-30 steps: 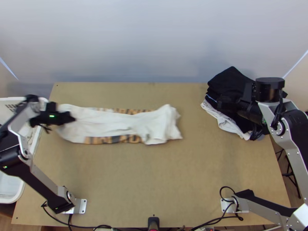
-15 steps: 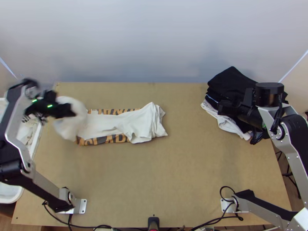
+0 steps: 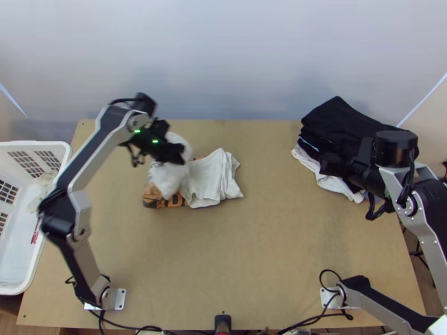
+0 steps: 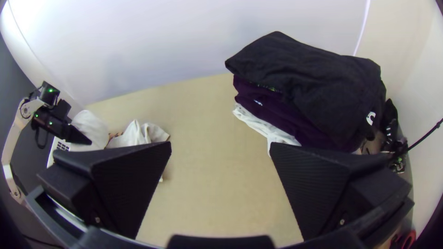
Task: Fold the t-shirt
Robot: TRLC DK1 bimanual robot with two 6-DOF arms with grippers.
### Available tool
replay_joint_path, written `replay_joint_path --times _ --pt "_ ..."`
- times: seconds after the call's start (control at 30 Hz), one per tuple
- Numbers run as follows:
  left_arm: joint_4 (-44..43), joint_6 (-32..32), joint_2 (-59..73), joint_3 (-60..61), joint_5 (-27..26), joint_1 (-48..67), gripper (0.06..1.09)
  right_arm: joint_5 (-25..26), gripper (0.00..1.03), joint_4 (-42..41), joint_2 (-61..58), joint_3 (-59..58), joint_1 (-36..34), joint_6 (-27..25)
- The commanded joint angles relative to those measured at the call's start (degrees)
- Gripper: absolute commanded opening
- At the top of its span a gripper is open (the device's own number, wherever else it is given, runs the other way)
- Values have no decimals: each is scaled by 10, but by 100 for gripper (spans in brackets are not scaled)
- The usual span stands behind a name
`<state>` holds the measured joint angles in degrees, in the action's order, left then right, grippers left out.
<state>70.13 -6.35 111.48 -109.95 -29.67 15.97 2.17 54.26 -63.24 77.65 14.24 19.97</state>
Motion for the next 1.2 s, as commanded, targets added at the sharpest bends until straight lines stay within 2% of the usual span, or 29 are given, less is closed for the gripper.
replay_joint_path --times 0.0,0.13,0.17,0.2,0.23,0.27,0.43,0.53,0.6,0.8,1.0,1.17 --pt "-5 -37 106 -110 11 86 9 0 99 -4 30 -36 4 17" --pt "-10 -62 166 -185 25 108 10 0 99 -16 41 -61 4 24" --pt "-19 -67 178 -197 27 115 20 0 99 -17 41 -65 4 27" --pt "-29 -67 185 -204 27 123 49 0 99 -18 43 -69 5 32" --pt "-44 -70 189 -212 27 135 93 0 99 -19 43 -76 6 39" --pt "-71 -86 189 -216 26 144 105 -1 99 -22 43 -85 7 42" --pt "-169 -154 171 -227 -9 173 104 -25 99 -71 37 -152 22 59" --pt "-172 -205 159 -226 -29 156 104 -25 99 -107 7 -182 45 59" --pt "-148 -270 156 -225 -30 131 104 -28 99 -127 -25 -188 60 58" --pt "-115 -223 98 -180 -35 57 104 -118 99 -226 -179 -136 116 89" --pt "-67 -171 48 -171 -17 -33 104 -186 99 -238 -354 8 142 119" --pt "-36 -149 5 -157 -14 -88 104 -270 99 -286 -428 40 141 164"
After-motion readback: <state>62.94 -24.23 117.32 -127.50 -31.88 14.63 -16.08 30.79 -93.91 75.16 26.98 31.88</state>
